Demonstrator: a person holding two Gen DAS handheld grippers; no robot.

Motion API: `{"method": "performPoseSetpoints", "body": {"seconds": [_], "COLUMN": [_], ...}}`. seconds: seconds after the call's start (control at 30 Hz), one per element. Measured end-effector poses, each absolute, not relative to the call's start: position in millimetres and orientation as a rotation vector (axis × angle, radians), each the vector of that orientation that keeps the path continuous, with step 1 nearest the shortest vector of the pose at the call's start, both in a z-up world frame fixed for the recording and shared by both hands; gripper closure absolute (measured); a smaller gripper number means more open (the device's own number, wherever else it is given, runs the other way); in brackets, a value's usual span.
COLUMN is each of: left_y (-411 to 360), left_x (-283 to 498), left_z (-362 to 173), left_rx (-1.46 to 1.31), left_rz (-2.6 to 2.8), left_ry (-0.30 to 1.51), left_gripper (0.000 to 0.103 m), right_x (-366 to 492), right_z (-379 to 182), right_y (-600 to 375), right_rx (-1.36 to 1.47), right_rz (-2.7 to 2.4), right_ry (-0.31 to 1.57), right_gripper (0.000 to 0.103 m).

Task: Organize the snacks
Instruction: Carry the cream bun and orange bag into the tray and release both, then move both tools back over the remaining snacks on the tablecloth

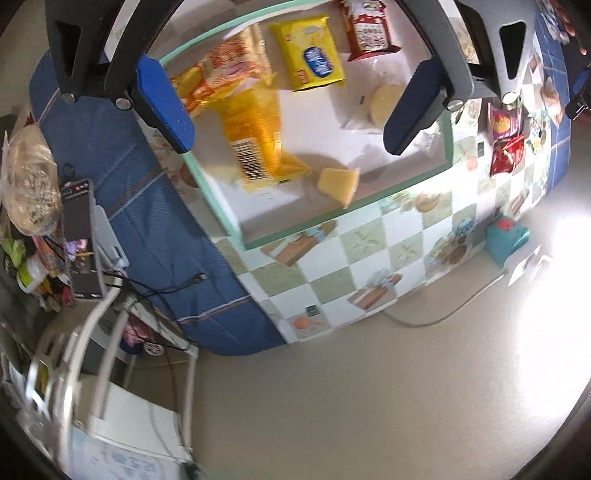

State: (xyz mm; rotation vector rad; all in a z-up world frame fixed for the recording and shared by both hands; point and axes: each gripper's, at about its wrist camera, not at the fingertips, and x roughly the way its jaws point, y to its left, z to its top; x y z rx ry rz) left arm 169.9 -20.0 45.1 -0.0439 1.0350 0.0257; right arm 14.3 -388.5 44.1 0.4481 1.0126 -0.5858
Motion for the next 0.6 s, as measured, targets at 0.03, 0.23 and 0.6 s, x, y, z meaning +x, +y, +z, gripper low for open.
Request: {"method": "performPoseSetpoints", "body": {"seconds": [0.03,0.23,0.6], "left_y": [-4,76,148], "left_x": [171,172,167], "left_z": [43,31,24], "left_rx": [-0.065,-0.184,-0.3], "left_rz": [0.057,0.199,0.304], "left_ry": [1.04,1.061,1.048], "left_gripper": [0.015,0.015,0.015], "right_x": [20,47,93], "right_z": [44,38,24], "right_y": [-380,-337,-237], "right_rx": [0.435,0.367,0.281], "right_rz": [-0.569,-0.493,-0.281], "right_ry": [1.019,1.054,1.09], "right_gripper": [0.0,0.0,0.0]}}
